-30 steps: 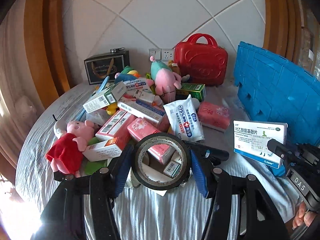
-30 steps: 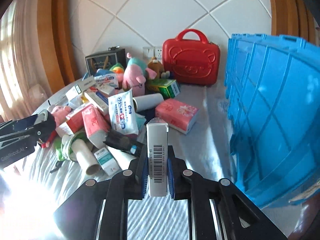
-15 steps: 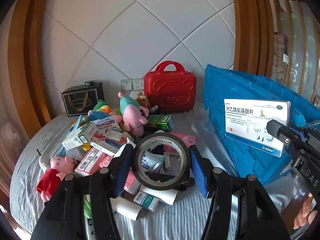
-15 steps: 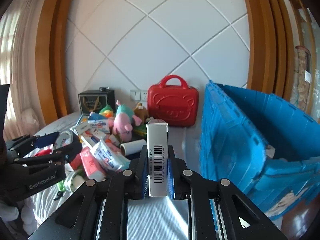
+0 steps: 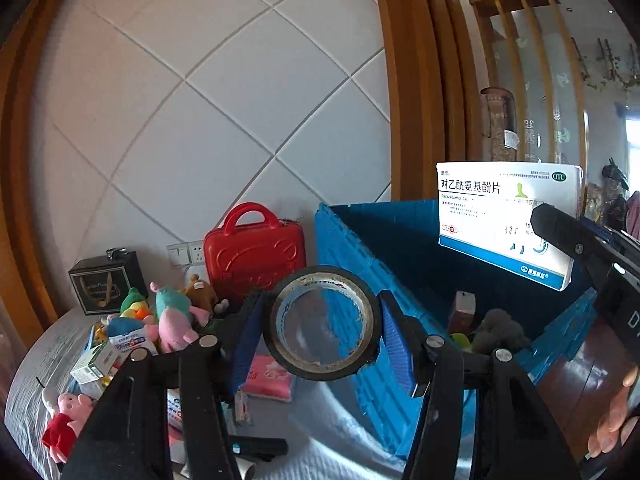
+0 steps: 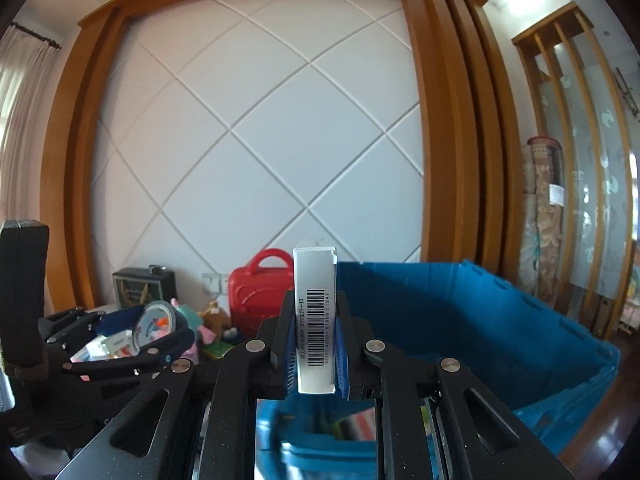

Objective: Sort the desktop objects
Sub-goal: 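Carry the tape roll and white box over the crate and open both tools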

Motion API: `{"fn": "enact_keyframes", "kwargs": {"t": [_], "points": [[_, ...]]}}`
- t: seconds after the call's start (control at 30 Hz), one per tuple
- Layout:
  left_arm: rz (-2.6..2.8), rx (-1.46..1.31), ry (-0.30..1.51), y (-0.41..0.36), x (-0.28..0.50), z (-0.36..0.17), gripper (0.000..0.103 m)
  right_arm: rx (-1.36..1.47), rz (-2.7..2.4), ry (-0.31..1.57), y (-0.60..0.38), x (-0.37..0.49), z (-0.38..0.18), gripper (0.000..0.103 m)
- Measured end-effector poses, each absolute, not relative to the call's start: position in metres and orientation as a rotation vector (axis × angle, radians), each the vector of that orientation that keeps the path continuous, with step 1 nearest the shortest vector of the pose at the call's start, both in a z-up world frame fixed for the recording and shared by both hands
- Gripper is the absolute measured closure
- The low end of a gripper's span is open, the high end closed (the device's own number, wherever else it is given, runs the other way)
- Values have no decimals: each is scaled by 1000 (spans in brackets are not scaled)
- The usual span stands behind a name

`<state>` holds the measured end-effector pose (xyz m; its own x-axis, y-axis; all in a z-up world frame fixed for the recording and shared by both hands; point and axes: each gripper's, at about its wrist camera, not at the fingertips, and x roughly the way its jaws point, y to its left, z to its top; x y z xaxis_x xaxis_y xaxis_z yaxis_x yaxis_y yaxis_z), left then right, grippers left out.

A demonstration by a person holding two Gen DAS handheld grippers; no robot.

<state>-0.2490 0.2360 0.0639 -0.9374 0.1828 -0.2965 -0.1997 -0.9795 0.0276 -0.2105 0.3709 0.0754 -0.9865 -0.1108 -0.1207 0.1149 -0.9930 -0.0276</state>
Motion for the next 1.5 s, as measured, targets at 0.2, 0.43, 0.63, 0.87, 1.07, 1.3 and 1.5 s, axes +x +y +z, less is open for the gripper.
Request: {"fn": "enact_keyframes", "kwargs": {"t": [0.2,0.43,0.63,0.87,1.07,1.3,1.5], "points": [[2870,-383,129,327,-269,87,48,160,-3125,44,453,-226,82,87],[2824,-426,176,417,-293,83,48,198,-3179,64,536,-244,75,87],[2830,-527,194,455,-310,74,48,297,-3152,60,579,-261,58,87],[2840,-637,212,472,-322,62,48,387,-3109,32,604,-275,41,87],[2849,-684,204,475,-328,57,48,433,-3089,10,619,-286,31,87],[2862,-677,164,471,-326,62,23,457,-3081,2,624,-293,32,85],[2896,-656,130,460,-319,71,0,436,-3097,-2,623,-290,37,2]]}}
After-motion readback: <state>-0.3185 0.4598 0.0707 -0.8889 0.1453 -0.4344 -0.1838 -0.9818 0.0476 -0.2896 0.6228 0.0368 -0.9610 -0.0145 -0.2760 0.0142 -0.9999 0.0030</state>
